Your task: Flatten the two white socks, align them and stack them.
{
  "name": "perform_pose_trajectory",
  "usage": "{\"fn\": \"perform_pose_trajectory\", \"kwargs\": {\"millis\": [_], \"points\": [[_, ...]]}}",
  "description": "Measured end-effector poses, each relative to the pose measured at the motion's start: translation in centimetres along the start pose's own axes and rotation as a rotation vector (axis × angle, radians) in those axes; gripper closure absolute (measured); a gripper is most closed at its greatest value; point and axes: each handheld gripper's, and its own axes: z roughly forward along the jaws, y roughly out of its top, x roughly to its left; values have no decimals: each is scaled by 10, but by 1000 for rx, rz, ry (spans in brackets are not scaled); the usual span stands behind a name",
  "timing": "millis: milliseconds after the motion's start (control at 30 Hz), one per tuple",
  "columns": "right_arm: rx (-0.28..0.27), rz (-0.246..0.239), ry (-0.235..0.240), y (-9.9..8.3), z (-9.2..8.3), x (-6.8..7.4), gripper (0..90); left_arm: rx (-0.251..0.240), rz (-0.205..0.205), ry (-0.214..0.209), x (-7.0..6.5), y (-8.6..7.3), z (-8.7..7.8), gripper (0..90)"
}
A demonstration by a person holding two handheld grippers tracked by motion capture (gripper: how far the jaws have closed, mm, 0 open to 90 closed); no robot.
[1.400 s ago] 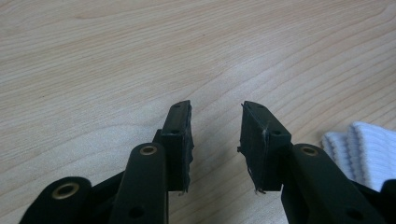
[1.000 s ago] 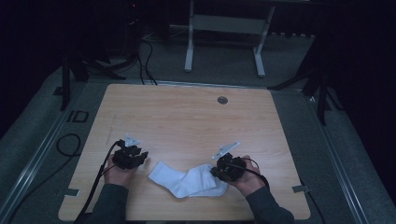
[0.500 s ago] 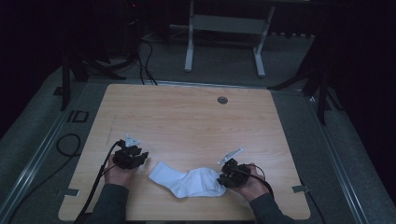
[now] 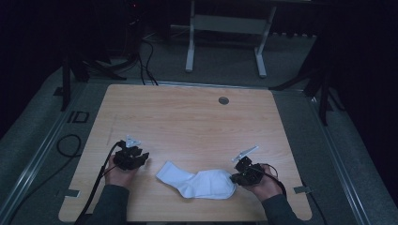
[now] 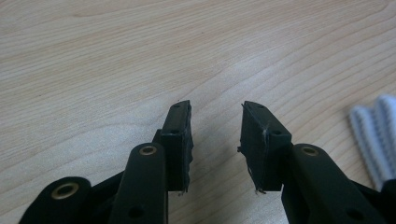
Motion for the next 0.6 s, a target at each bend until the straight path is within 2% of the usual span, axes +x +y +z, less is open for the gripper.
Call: {"fn": "perform_pose_trajectory", "kwargs": {"millis": [33, 67, 167, 367, 600], "points": [[13, 13, 1, -2, 3, -3, 759, 0, 0, 0, 0, 0, 0, 635], [0, 22, 0, -3, 4, -5, 696, 0, -1, 2, 0, 0, 0, 633], [-95, 64, -22, -5, -8, -15, 585, 1, -2, 2, 0, 0, 0, 629], [-208, 117, -64, -10, -28, -33, 546, -1, -4, 4, 0, 0, 0, 628], [-237, 160, -85, -14, -27, -49, 540, -2, -4, 6, 1, 0, -1, 628]]}}
